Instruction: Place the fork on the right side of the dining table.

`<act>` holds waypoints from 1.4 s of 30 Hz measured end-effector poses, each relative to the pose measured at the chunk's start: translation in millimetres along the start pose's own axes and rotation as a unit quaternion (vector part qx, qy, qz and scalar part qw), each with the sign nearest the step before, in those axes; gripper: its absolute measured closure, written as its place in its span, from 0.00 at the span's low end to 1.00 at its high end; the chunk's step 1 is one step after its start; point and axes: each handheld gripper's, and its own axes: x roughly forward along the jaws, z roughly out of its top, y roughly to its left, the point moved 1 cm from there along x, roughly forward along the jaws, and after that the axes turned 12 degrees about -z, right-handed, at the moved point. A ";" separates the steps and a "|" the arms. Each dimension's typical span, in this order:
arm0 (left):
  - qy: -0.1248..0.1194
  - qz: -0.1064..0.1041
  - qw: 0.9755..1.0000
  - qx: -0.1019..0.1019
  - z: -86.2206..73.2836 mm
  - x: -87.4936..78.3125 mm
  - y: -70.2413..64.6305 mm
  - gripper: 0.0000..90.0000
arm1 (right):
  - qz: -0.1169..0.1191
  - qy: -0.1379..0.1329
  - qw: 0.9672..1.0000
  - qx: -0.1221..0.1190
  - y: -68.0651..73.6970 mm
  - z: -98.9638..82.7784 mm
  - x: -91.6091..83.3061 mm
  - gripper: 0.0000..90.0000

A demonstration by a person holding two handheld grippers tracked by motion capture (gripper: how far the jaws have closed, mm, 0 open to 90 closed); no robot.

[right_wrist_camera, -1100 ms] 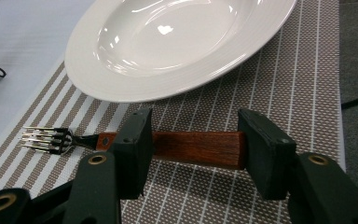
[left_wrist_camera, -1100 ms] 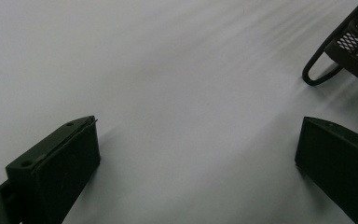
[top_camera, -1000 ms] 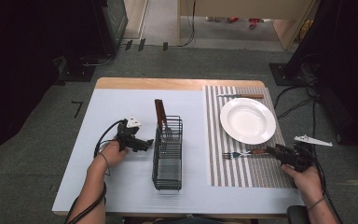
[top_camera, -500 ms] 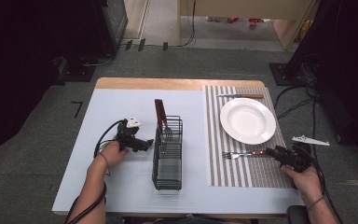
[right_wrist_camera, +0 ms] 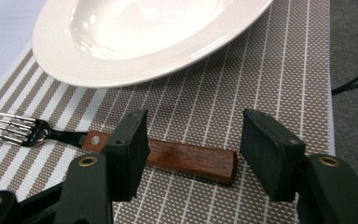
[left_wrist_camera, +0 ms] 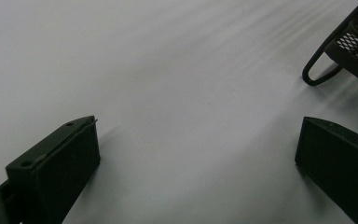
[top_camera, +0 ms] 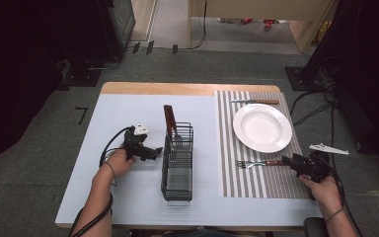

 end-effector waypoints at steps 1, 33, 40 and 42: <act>0.000 0.000 1.000 0.000 0.0 0.0 0.0 0.00 | 0.000 -0.002 1.000 0.001 0.7 0.5 -0.6 0.45; -0.001 0.000 1.000 0.000 -0.1 0.1 0.0 0.00 | -0.031 -0.052 0.996 -0.072 44.6 20.7 -8.0 0.32; -0.001 0.000 1.000 0.000 -0.1 0.2 0.0 0.00 | -0.022 -0.054 0.995 -0.082 61.7 28.0 -4.1 0.31; -0.001 0.000 1.000 0.000 -0.1 0.1 0.0 0.00 | -0.014 -0.057 0.994 -0.087 68.0 31.2 -2.8 0.31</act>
